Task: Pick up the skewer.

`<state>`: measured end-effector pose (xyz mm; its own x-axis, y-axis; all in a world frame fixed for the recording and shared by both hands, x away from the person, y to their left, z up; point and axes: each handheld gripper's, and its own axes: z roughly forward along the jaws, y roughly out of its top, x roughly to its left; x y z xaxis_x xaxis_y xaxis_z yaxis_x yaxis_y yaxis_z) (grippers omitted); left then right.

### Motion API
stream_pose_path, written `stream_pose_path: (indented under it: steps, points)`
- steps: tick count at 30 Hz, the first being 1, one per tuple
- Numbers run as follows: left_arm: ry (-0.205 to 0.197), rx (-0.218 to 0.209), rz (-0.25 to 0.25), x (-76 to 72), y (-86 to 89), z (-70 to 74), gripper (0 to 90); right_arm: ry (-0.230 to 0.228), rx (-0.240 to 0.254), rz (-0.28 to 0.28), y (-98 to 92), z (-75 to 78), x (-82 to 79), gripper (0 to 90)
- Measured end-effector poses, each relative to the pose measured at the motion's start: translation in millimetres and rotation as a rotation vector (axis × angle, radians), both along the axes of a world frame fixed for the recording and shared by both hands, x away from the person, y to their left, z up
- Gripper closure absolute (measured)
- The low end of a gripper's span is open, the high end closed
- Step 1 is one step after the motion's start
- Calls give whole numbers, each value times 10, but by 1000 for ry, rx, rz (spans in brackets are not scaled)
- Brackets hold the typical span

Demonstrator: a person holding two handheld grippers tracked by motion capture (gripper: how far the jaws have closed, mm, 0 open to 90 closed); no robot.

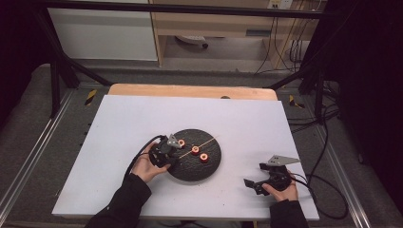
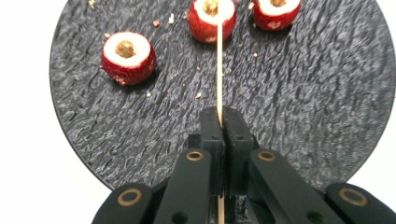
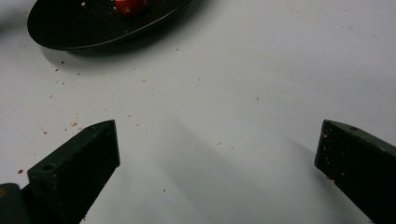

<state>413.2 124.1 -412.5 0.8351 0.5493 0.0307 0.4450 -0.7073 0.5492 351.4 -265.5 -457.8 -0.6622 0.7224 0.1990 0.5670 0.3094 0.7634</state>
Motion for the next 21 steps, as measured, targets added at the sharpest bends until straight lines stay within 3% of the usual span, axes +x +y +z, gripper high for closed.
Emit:
stream_pose_path:
  steps: [13, 21]
  points:
    - [-50, -101, 48, -207, 171, 86, 886, 5, 0, -6, 0, 3, -5, 5]
    - [-81, -193, 122, -383, 360, 129, 886, 6, 1, -13, 1, 3, -7, 5]
